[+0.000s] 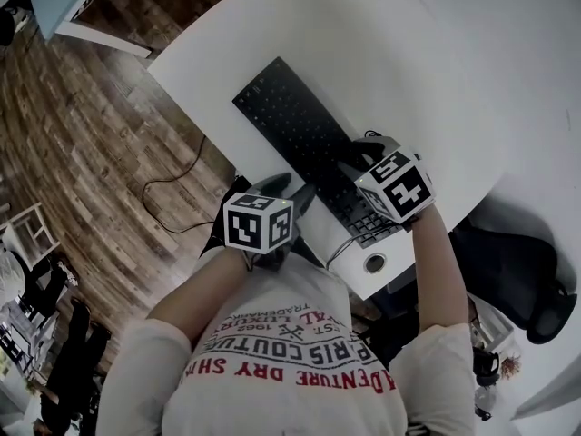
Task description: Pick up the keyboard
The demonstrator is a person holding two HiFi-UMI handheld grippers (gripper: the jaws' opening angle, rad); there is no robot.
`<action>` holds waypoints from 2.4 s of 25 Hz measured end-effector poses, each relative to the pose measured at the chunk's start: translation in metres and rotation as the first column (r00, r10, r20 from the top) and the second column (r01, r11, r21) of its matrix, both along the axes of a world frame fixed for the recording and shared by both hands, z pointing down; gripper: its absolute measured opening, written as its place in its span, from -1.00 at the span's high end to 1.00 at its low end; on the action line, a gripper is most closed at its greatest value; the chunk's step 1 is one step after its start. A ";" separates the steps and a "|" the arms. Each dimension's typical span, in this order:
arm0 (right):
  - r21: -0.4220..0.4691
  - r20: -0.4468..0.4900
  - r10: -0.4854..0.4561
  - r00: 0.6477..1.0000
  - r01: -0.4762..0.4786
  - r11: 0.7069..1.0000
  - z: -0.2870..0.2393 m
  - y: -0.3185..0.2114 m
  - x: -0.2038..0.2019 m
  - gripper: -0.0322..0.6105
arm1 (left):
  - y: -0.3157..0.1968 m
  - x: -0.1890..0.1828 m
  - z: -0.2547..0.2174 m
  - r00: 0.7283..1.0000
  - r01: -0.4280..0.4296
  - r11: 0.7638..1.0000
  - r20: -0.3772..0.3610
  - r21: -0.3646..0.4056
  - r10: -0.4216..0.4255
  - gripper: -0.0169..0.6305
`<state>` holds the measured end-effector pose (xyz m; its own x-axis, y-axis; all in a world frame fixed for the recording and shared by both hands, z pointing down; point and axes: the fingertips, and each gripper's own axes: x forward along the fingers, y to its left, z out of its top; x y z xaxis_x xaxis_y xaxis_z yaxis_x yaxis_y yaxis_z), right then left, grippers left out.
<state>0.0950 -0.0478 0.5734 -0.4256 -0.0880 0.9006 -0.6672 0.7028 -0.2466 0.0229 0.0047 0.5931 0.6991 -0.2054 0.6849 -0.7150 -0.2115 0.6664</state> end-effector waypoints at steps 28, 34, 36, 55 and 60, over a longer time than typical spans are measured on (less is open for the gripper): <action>0.127 0.063 0.217 0.974 -0.224 0.966 -0.065 -0.015 0.029 0.44 | -0.054 0.008 -0.053 0.958 0.212 0.977 -0.203 0.015 -0.205 0.73; 0.239 0.099 0.287 0.953 -0.303 0.922 -0.115 -0.017 0.034 0.49 | -0.070 0.011 -0.101 0.968 0.169 0.971 -0.214 0.169 -0.132 0.73; 0.279 0.117 0.310 0.944 -0.331 0.902 -0.134 -0.024 0.039 0.51 | -0.083 0.015 -0.121 0.971 0.150 0.962 -0.219 0.228 -0.099 0.73; 0.473 0.160 0.525 0.836 -0.531 0.703 -0.225 -0.019 0.102 0.59 | -0.116 0.079 -0.254 0.946 -0.116 0.748 -0.158 0.654 0.285 0.74; 0.515 0.174 0.584 0.793 -0.579 0.633 -0.253 -0.007 0.122 0.59 | -0.112 0.104 -0.280 0.911 -0.176 0.679 -0.143 0.713 0.386 0.74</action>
